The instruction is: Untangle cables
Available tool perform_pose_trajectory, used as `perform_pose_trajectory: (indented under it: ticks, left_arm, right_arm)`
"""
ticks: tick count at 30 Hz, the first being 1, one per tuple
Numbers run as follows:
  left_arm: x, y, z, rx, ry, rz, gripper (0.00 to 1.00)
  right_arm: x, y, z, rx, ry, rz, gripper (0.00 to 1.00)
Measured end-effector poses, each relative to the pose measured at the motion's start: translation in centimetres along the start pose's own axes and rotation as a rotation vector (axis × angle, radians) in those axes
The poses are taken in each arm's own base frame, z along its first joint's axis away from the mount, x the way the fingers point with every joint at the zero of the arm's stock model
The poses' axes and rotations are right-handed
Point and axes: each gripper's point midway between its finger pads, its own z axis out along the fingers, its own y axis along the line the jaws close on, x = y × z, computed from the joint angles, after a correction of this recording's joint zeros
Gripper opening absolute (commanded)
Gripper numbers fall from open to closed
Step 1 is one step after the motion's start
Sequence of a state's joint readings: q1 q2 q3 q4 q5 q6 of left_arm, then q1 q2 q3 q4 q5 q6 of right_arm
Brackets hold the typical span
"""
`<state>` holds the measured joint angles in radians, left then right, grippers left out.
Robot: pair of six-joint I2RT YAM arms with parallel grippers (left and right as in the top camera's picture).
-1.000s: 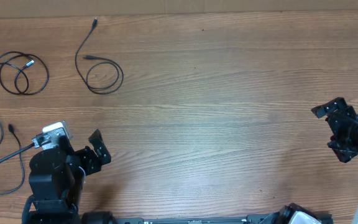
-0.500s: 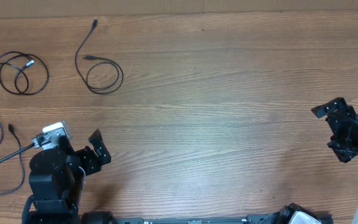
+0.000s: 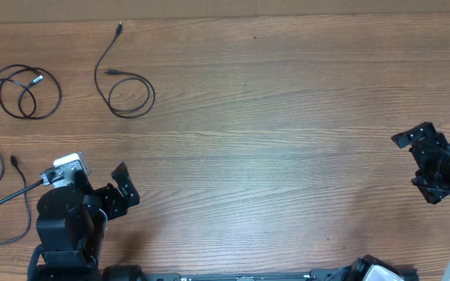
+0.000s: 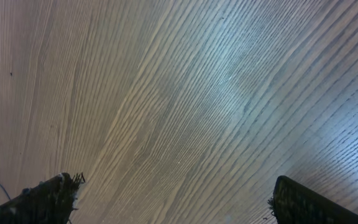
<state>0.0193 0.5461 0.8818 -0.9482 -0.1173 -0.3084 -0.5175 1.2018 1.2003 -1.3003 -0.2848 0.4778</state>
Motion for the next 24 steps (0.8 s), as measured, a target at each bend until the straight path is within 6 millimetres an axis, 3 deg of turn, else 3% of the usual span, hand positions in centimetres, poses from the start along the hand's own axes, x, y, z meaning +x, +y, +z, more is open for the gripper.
perform_pose_trajectory:
  ticks: [6, 17, 24]
  left_arm:
    - [-0.2, 0.0, -0.6, 0.009, -0.028, -0.003, 0.99]
    - [-1.3, 0.3, -6.0, 0.081, -0.254, -0.031, 1.00]
    - [-1.4, 0.5, -7.4, 0.099, -0.312, -0.039, 0.99]
  right_arm:
    - [0.0, 0.0, 0.0, 0.000, 0.000, 0.000, 1.00]
    - [0.0, 0.0, 0.0, 0.000, 0.001, 0.000, 1.00]
    - [0.0, 0.0, 0.0, 0.000, 0.000, 0.000, 1.00]
